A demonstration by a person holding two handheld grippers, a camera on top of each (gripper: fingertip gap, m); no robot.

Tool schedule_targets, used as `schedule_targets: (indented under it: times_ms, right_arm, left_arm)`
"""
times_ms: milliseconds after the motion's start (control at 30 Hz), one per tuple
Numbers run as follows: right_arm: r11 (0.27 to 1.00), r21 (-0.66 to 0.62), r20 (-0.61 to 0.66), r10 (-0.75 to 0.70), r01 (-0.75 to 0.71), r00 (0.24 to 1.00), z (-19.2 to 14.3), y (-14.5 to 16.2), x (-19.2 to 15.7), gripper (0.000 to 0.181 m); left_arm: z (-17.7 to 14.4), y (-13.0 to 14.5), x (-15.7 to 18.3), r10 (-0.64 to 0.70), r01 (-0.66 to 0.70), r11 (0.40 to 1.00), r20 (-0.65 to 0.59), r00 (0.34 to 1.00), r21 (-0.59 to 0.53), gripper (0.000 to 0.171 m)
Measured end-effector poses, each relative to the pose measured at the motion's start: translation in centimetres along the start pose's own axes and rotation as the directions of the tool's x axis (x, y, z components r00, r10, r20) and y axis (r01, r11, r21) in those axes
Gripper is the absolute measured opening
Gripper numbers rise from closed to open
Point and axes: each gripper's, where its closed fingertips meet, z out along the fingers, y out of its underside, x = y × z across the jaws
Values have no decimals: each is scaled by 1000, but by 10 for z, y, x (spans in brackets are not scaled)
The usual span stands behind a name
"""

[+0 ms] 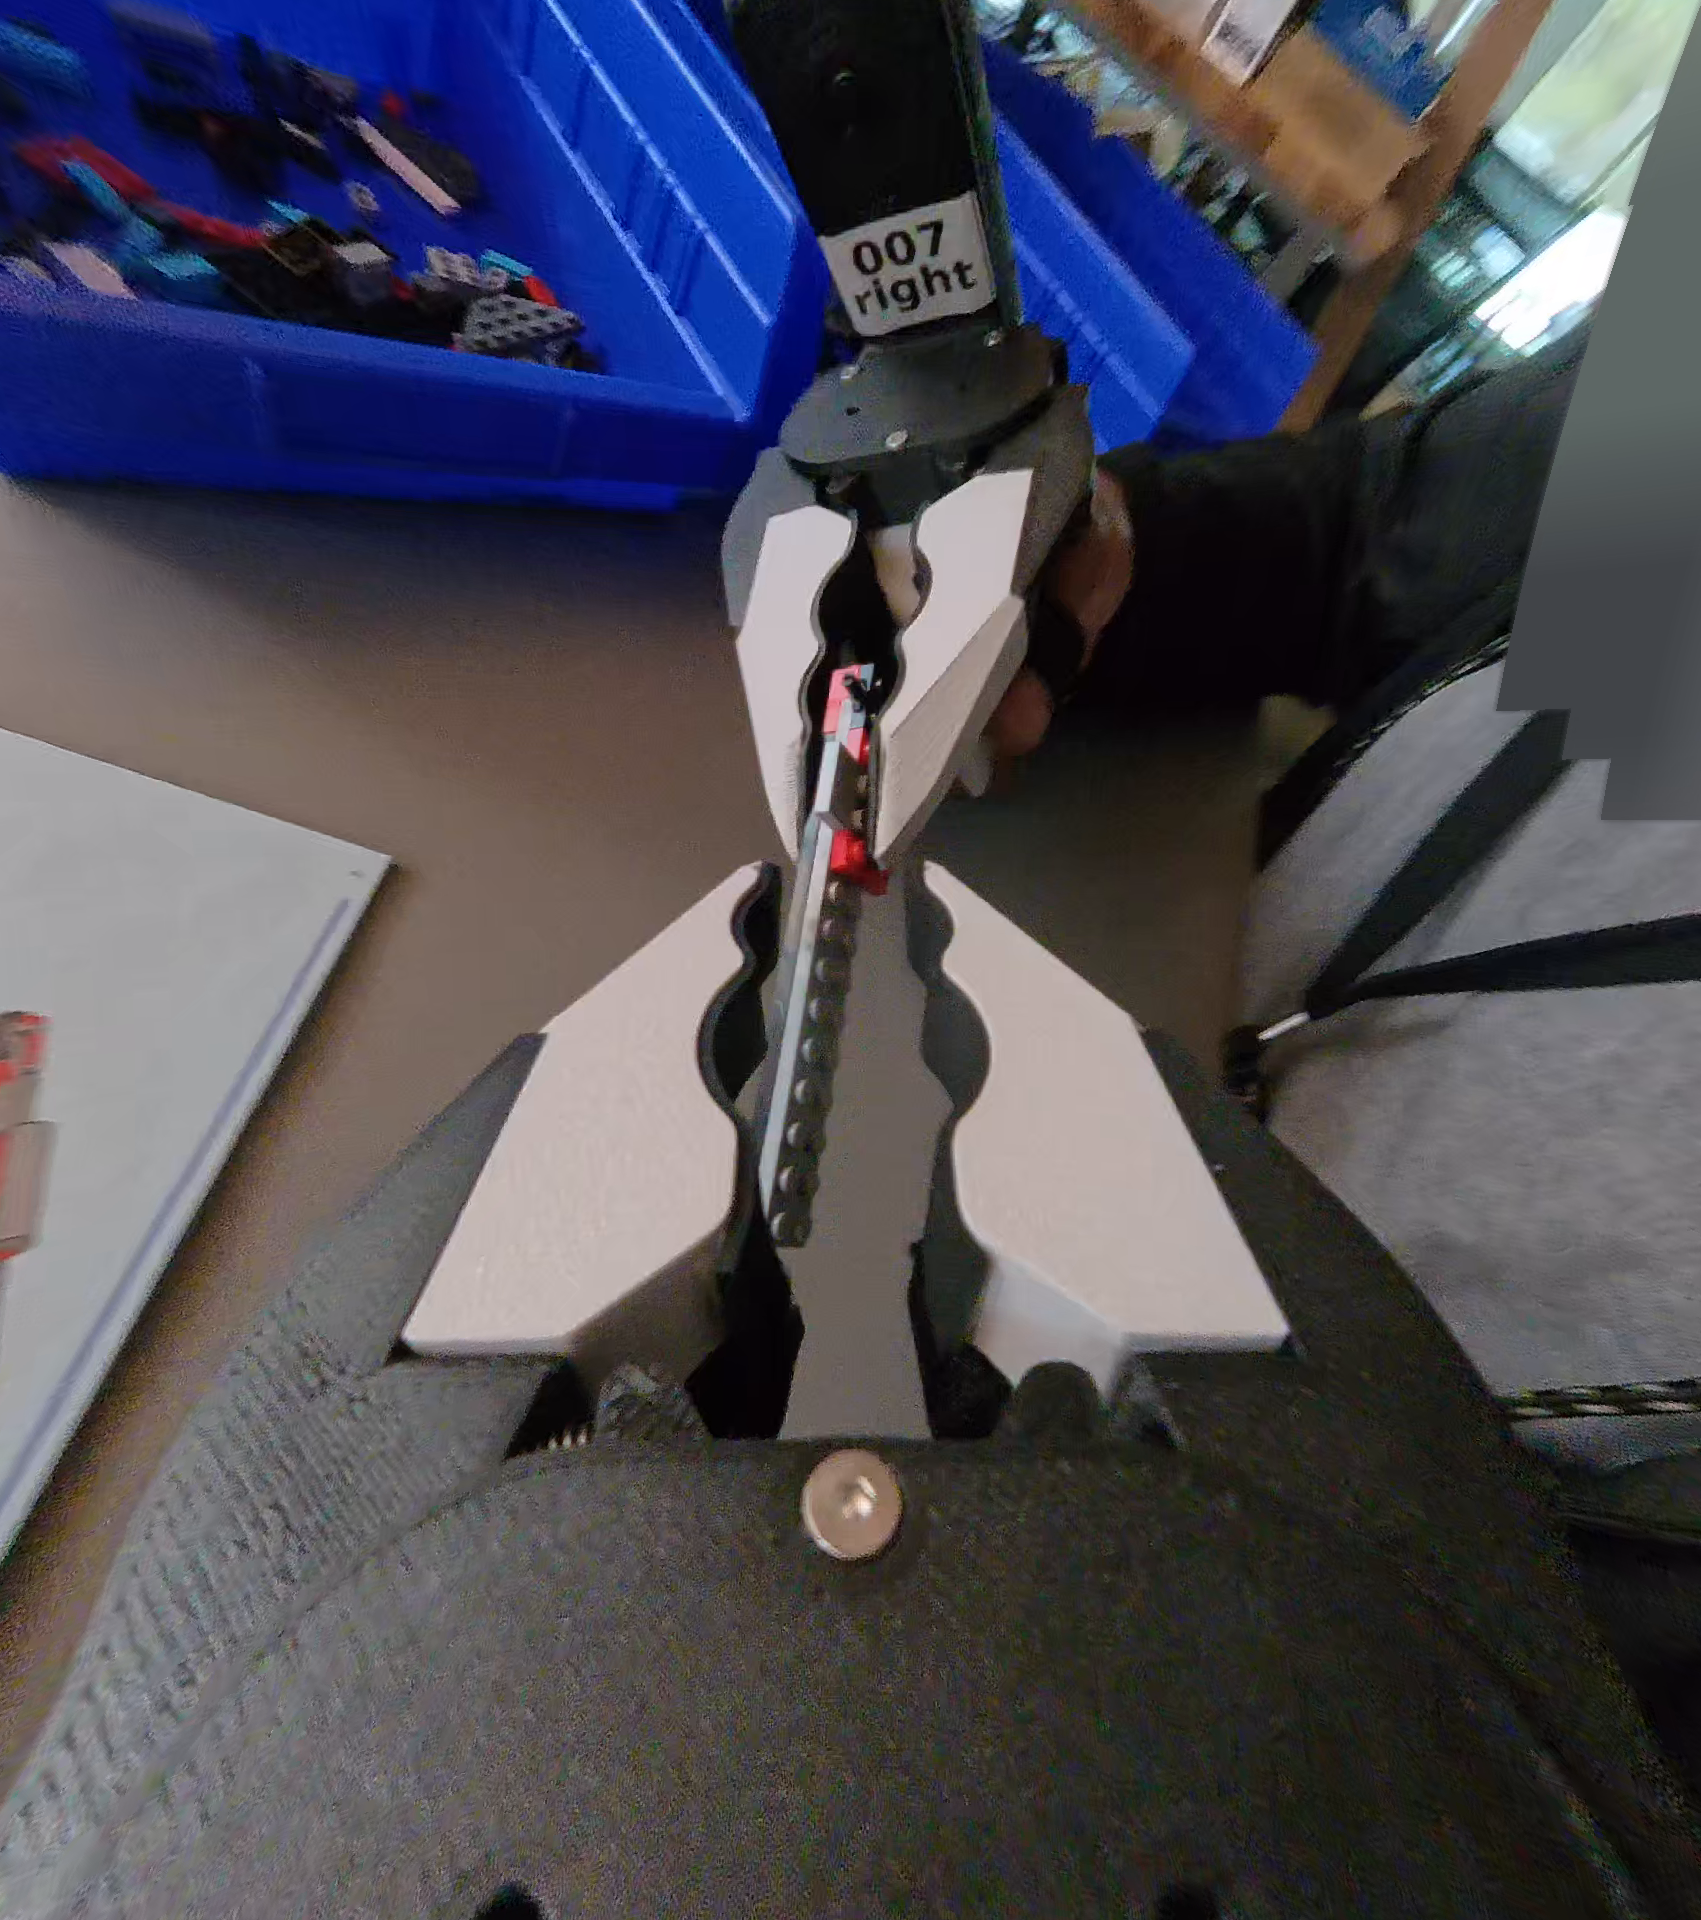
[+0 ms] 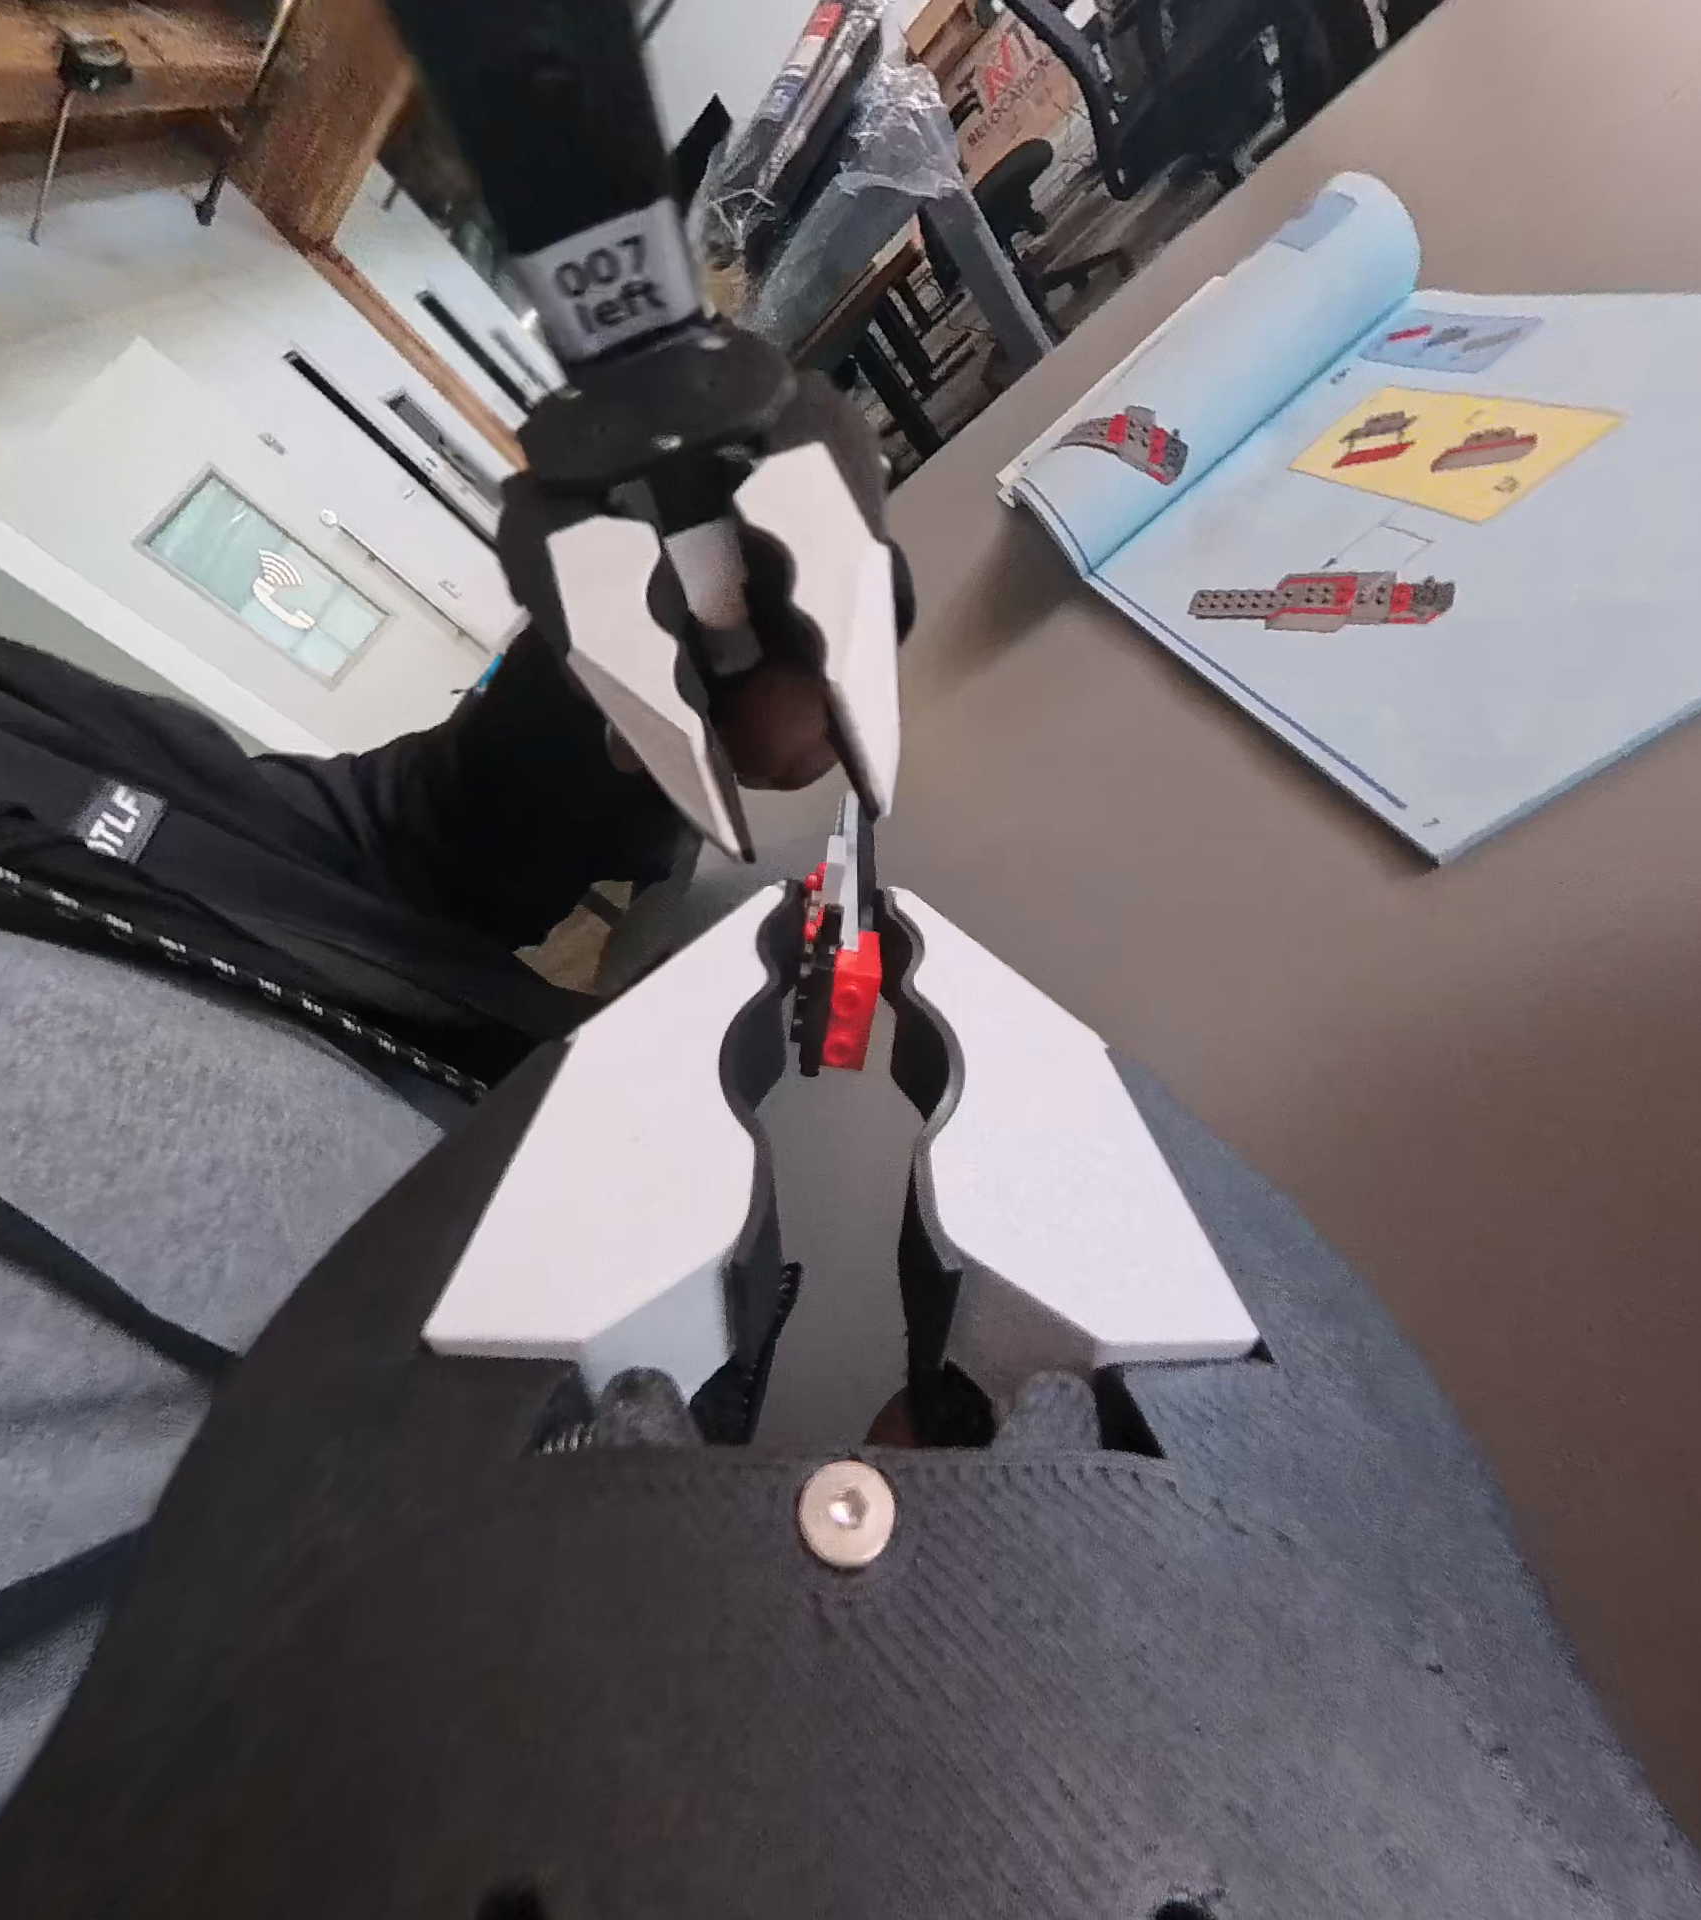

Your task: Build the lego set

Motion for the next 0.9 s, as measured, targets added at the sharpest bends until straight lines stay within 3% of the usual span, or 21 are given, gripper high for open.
schedule_targets:
  times_ms: [233,533,900]
  right_arm:
    - [989,36,63,-148,146,987,-4,-6,-17,15]
    - [960,73,85,-275,270,958,-7,-10,-30,15]
    - [927,98,74,-370,362,926,-10,-13,-36,15]
  left_arm:
    - [8,3,9,-152,149,988,-126,980,-33,22]
    - [5,-7,25,-178,180,984,-232,956,-12,14]
    - [6,-14,29,-128,133,991,-168,977,20,11]
